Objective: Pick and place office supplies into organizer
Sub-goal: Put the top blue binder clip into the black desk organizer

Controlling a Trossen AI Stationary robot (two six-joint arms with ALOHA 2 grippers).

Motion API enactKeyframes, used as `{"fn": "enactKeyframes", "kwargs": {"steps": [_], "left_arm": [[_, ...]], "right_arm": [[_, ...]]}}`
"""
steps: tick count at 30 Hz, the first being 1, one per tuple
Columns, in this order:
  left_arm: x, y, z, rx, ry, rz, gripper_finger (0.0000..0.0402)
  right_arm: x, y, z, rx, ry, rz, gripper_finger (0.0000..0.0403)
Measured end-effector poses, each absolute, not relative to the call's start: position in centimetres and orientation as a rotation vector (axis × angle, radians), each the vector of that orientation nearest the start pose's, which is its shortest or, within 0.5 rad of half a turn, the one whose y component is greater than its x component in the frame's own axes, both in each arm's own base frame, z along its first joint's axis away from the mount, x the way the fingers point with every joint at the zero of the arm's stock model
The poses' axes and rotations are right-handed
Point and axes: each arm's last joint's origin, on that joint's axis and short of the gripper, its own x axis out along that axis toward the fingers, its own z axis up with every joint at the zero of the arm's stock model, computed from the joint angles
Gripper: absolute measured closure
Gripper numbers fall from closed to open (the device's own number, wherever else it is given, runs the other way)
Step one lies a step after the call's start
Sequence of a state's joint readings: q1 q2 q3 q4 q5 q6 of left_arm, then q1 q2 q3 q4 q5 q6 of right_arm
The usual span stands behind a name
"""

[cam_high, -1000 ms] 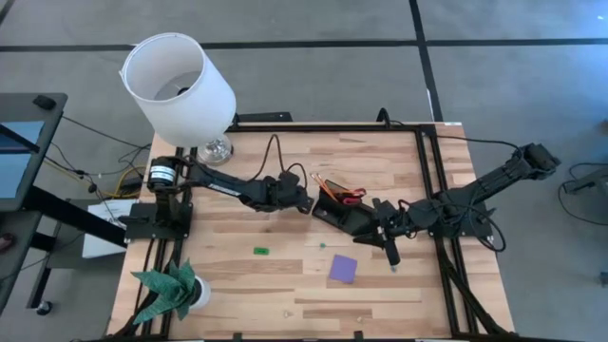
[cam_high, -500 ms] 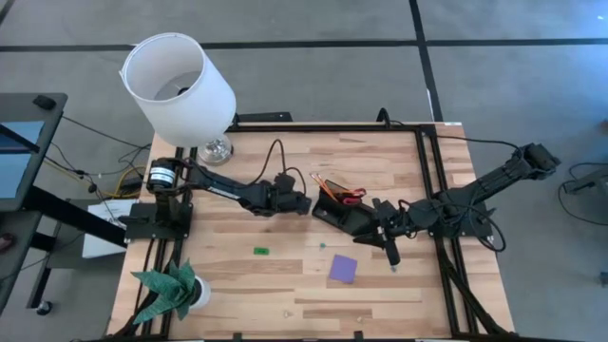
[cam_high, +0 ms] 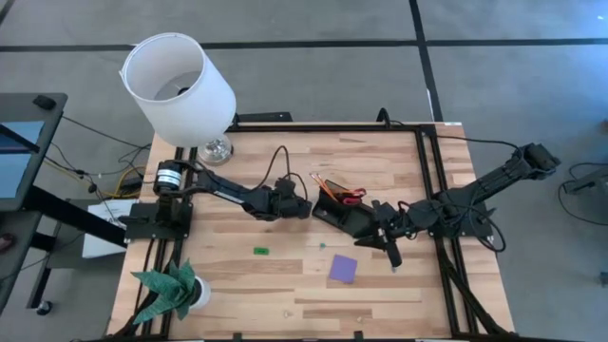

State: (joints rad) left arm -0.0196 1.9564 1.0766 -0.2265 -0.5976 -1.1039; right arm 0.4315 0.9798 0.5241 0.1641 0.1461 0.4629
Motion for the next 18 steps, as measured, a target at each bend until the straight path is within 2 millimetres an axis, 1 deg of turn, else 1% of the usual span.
{"fn": "enactKeyframes", "kwargs": {"steps": [2, 6, 18], "left_arm": [[36.38, 0.96, 10.91, -0.614, 0.649, 1.032, 0.0244], [36.65, 0.95, 10.5, -0.622, 0.622, 1.046, 0.0244], [36.23, 1.24, 10.28, -0.585, 0.66, 1.068, 0.0244]], "right_arm": [[19.4, 8.49, 24.15, 0.376, 0.338, 0.221, 0.031], [19.38, 8.51, 24.1, 0.376, 0.345, 0.23, 0.031], [19.33, 8.58, 24.02, 0.376, 0.36, 0.253, 0.031]]}}
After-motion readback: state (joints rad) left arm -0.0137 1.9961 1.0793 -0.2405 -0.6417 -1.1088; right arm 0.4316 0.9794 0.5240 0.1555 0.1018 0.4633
